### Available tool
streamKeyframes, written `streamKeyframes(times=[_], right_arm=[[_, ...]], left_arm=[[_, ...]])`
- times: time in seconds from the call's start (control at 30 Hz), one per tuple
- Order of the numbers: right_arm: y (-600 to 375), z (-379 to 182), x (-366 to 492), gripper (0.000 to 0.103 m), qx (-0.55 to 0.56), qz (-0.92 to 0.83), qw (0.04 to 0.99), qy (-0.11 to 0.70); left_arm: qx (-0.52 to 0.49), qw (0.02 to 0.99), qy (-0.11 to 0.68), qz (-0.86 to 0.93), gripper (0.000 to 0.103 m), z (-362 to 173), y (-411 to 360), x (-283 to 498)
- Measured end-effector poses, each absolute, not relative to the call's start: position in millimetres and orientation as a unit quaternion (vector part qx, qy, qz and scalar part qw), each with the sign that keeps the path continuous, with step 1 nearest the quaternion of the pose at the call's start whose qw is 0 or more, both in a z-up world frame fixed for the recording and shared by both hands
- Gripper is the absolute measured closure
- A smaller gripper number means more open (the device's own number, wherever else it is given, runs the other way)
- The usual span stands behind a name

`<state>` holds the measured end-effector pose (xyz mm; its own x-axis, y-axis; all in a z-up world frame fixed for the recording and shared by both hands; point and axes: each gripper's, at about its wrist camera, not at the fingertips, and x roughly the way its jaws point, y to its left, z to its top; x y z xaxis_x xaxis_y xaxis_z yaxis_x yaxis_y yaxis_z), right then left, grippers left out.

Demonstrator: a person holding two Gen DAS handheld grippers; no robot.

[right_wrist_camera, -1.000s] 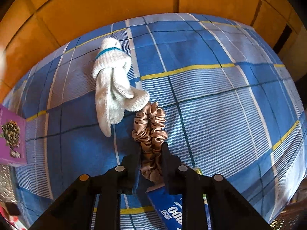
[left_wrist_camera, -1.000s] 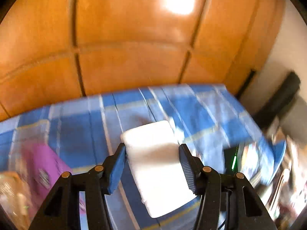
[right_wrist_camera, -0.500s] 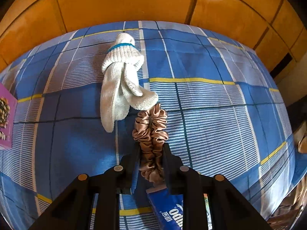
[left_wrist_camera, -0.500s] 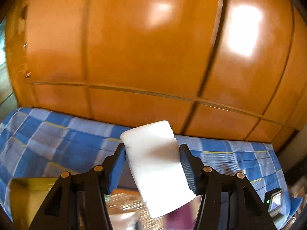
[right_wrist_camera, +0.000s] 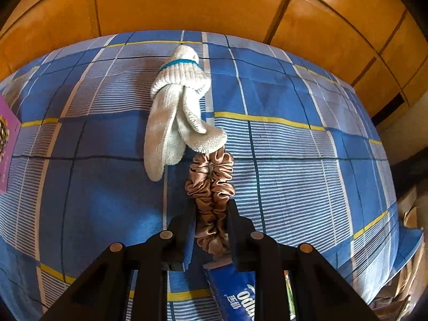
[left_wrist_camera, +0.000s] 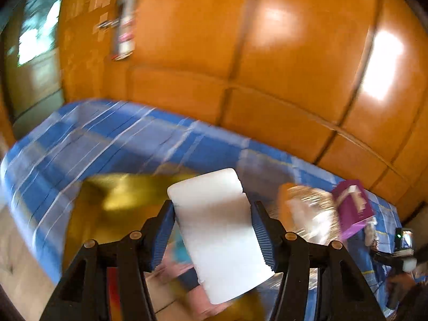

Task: Organize soft objects
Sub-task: 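Carry the white pad into the gold tray and open the left tool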

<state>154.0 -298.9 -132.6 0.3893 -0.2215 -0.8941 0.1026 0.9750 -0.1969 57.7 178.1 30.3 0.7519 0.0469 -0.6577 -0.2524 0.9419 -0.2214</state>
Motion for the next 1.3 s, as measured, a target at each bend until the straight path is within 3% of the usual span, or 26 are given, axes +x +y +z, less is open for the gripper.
streamKeyframes(times=[0.2, 0.5, 0.6, 0.67, 0.73, 1.3], right_arm=[[-296, -134, 153, 0.082, -0.077, -0.102, 0.832, 0.54], [-293, -135, 152, 0.082, -0.09, -0.112, 0.833, 0.535], [-292, -135, 151, 0.082, -0.09, -0.113, 0.833, 0.535], [-291, -135, 151, 0.082, -0.089, -0.115, 0.833, 0.535], [-292, -135, 151, 0.082, -0.089, -0.115, 0.832, 0.535], [-297, -134, 152, 0.084, -0.072, -0.111, 0.832, 0.539]], left_arm=[[-0.229, 0.888, 0.365, 0.162, 0.044, -11, 261, 17], [-0.236, 0.881, 0.37, 0.175, 0.04, -26, 295, 41], [-0.23, 0.881, 0.378, 0.164, 0.036, -29, 294, 60], [-0.224, 0.878, 0.392, 0.161, 0.017, -36, 294, 74], [-0.217, 0.874, 0.397, 0.175, 0.011, -39, 292, 78], [-0.116, 0.913, 0.379, 0.096, 0.011, -38, 186, 8]])
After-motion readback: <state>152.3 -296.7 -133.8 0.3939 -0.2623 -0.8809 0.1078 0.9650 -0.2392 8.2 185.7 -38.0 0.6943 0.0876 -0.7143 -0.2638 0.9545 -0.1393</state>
